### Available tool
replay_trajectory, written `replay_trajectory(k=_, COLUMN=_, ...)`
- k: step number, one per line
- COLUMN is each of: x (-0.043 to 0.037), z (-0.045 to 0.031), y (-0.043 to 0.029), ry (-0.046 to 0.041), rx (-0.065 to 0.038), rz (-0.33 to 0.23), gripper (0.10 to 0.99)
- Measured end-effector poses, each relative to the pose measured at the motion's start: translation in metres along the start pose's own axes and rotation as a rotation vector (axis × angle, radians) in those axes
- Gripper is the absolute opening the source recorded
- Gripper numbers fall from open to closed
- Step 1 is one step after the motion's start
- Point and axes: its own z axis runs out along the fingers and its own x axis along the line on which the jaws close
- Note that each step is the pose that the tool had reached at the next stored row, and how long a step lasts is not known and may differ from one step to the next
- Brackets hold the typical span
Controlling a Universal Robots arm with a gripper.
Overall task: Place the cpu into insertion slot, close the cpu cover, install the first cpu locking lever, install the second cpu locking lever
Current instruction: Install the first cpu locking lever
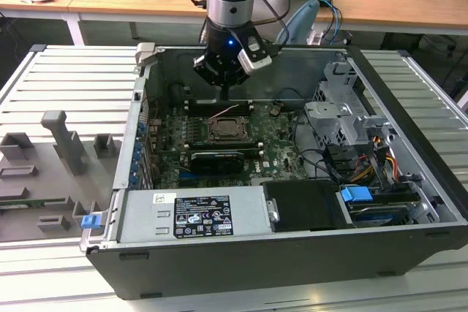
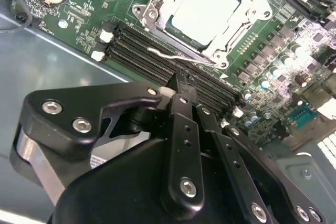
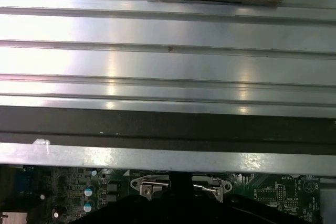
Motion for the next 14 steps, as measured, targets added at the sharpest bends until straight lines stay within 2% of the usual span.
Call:
replay_trajectory(k=2, x=0.0001, z=0.0021, y=-0.0007, ry=-0.0026, rx=0.0, rz=-0.003, gripper=0.106)
replay_trajectory(k=14, x=-0.0006, z=0.0074, y=-0.0011, ry=-0.0027, rx=0.0, rz=-0.003, gripper=0.106)
